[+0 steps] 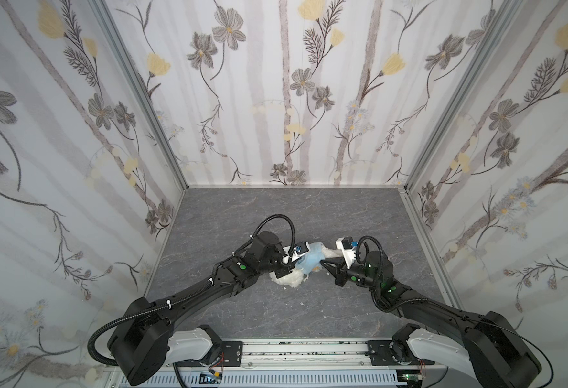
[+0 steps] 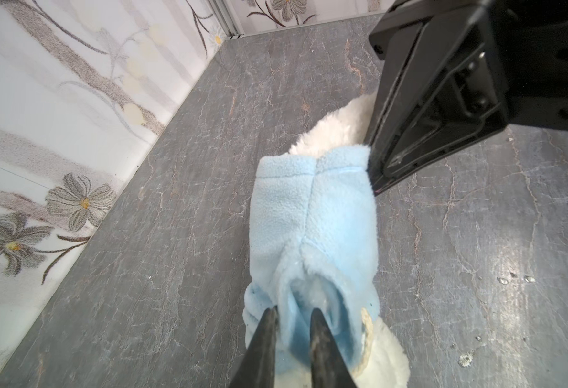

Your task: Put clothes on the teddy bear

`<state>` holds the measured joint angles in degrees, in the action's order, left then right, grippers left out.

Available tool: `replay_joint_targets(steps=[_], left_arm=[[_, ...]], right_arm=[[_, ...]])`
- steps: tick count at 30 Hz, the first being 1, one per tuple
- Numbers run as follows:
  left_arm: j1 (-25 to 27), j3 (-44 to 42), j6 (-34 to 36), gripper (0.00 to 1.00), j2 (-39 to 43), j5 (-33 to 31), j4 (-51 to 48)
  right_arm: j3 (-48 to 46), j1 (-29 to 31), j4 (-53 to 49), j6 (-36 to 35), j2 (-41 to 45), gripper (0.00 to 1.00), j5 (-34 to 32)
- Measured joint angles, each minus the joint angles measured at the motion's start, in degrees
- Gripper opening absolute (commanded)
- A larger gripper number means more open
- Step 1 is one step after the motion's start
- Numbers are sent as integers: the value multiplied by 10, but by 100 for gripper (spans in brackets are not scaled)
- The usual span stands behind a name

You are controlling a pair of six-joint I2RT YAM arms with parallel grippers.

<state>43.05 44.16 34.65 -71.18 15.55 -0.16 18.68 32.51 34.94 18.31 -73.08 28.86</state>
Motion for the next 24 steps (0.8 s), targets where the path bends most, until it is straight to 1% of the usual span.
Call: replay_joint_targets(steps=[5,7,12,16,20,24], left_arm=[[16,-3,23,5,15,5,-3],[23,-8,38,3,20,-4,-5],[29,-20,78,3,33,-23,-6],[29,-16,106,2,12,-50,-9],[29,-3,120,3,-8,-54,-11],[29,9,128,8,-31,-52,-10]], right_arm=[[0,-3,11,7,-3,0,6],[1,-3,11,7,-4,0,8],[2,-4,11,9,-7,0,7],[3,-4,9,9,-7,0,7],[6,-4,9,7,-8,0,7],[8,-4,8,7,-10,0,7]])
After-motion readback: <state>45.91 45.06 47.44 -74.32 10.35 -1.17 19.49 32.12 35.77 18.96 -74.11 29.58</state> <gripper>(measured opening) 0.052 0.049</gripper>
